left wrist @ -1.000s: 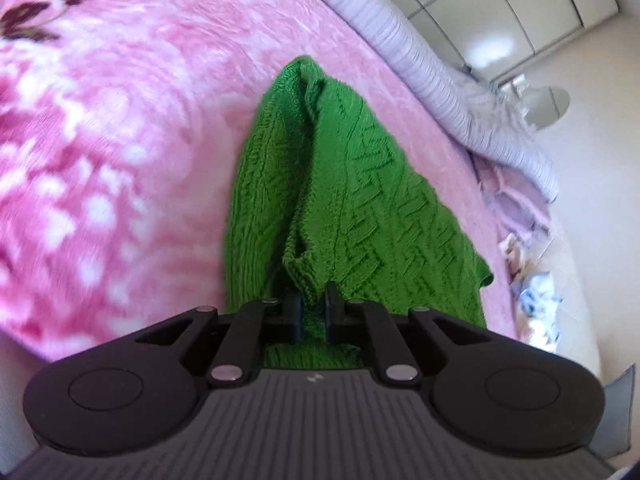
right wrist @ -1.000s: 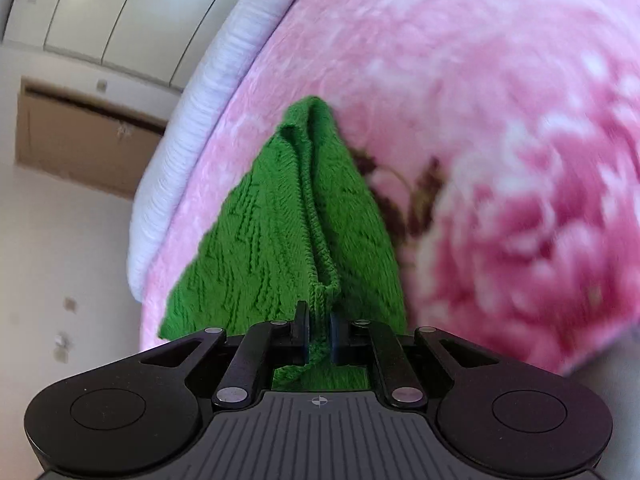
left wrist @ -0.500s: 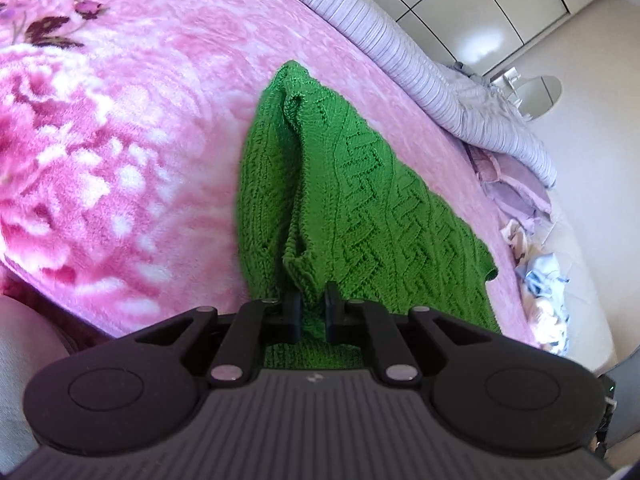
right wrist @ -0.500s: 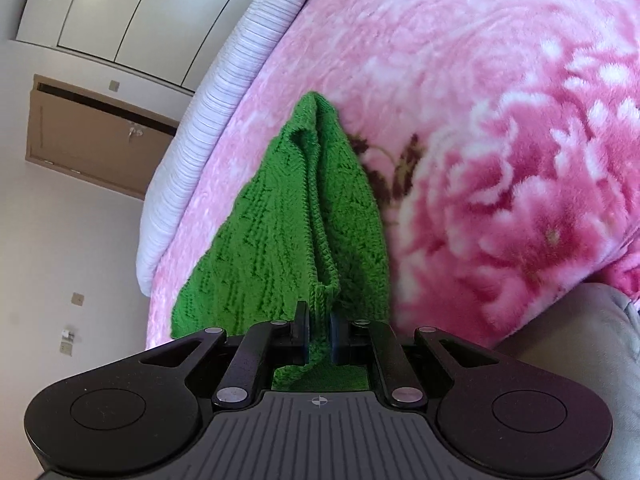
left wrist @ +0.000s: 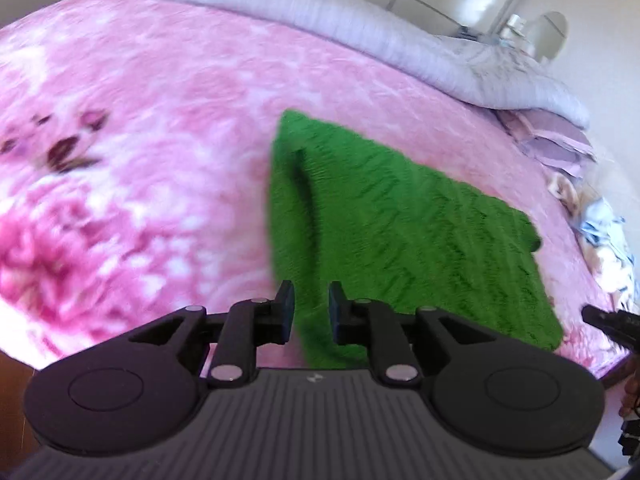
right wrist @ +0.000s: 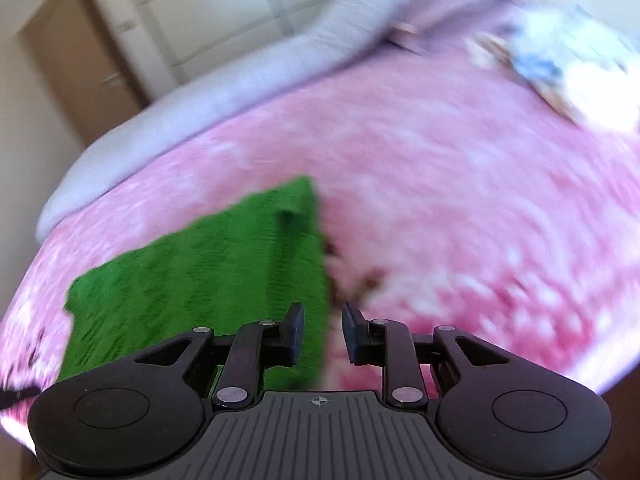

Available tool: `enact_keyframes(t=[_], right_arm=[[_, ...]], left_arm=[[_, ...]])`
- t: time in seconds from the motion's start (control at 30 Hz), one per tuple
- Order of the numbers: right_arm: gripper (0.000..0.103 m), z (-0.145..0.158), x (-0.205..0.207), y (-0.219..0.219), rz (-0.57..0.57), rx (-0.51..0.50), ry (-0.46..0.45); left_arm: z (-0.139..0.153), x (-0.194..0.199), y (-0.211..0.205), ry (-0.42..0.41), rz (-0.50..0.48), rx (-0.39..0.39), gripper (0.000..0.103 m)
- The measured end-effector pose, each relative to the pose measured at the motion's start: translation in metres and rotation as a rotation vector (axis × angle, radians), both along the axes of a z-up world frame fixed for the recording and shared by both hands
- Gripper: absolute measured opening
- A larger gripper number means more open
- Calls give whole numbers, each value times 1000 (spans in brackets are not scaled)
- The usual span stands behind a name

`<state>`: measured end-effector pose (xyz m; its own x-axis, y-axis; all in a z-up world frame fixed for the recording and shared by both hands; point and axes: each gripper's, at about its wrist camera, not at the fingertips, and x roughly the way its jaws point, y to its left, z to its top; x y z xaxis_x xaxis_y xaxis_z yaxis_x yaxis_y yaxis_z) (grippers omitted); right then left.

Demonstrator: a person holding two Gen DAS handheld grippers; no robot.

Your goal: Fold clothes

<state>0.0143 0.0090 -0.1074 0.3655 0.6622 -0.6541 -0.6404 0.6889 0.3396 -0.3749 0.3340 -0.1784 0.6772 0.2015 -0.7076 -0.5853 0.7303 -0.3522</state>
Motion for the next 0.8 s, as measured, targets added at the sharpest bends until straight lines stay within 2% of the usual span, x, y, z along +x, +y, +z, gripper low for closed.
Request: enact_keyframes(t=[0.1,0.17,0.27,0.33,0.4,0.43,0.47,0.57,0.7,0.8], right_arm=[[25,-15,-17,23,88,-72,-55],[25,-25,-28,38,146,-119,-92],[25,-41,-38,51,212,-204,-146],[25,-45,-27,45,218,-179,-110],[25,-38,-10,38,191,-177,-34],[25,-33,-1,37,179,-178,-12],[25,-27,7,37,182,-165,-23],[25,-11,28,51,207,-147,-125],[25,-10,53,98,291,-161,-254],[25,-17,69,133,349,-158,-318]], left_arm=[[-10,24,-13,17,-74,20,13],[-24,35,-20,79,-91,61,13],[-33,32,-21,98,-97,93,16],[-32,29,-13,115,-98,68,10],[-23,27,1,119,-93,19,8],[-17,28,8,118,-92,14,8],[-9,31,14,121,-94,42,8],[9,50,31,114,-106,147,10],[18,91,56,53,-132,210,10],[8,122,72,59,-157,226,10]])
